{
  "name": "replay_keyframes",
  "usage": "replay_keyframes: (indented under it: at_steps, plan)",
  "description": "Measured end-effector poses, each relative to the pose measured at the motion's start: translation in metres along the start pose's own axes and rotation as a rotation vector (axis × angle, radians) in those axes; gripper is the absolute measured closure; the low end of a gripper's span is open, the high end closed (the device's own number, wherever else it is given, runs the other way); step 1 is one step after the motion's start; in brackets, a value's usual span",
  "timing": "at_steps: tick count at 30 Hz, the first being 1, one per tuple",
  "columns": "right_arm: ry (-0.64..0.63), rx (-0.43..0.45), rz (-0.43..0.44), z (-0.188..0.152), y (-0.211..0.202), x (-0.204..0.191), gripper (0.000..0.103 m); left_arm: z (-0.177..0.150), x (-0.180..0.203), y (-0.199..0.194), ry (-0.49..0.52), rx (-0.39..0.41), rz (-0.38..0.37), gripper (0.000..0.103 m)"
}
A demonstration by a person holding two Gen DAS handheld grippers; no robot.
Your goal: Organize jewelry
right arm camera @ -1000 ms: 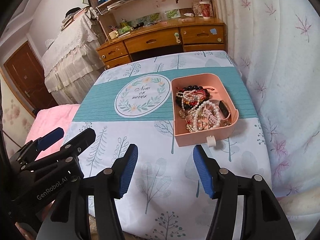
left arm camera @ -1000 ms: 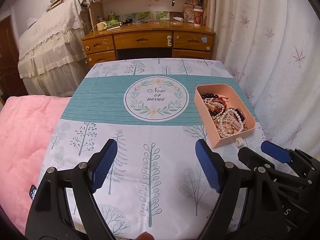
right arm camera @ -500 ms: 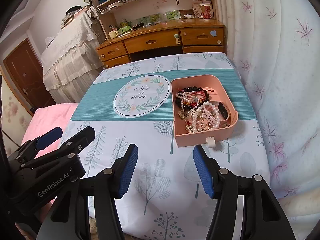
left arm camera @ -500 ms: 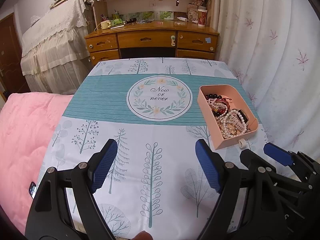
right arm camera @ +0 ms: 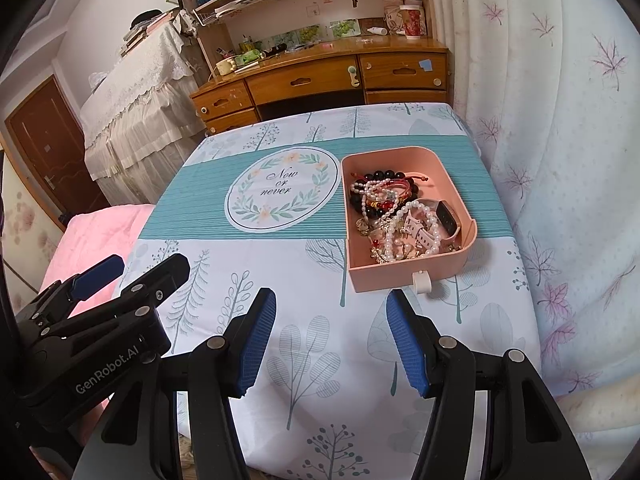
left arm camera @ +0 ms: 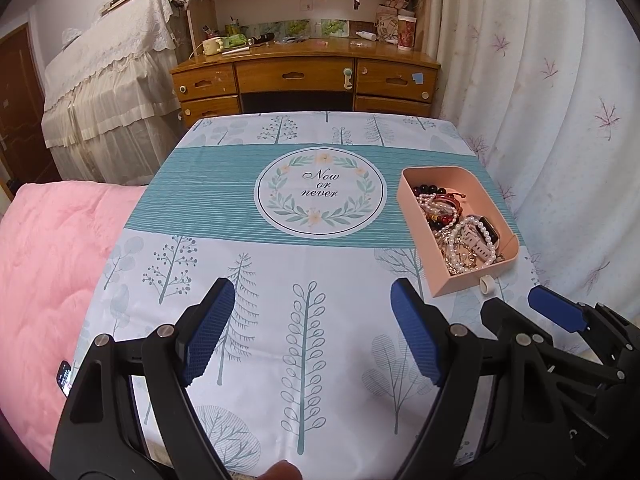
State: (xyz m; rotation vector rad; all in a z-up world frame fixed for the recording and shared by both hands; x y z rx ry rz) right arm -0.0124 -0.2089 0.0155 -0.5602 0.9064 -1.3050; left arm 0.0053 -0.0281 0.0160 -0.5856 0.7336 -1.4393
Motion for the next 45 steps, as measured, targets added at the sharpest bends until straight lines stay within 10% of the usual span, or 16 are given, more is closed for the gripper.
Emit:
replay_keyframes:
  at_steps: [45]
  plan:
    - [0.000,-0.018,-0.007,-0.007,0.009,0.000,0.044,-0.016,-0.010,0.010,-0.012,-0.035,0.007,0.025]
Point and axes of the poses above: each gripper's, at about its wrist camera, not at the fingertips, and y roughly the way its jaws point, x to its right, z to its top, the point moved 3 cm from there along y, roughly the way its jaws point, and after that the axes turned 8 degrees about y, right-handed, at the moved point
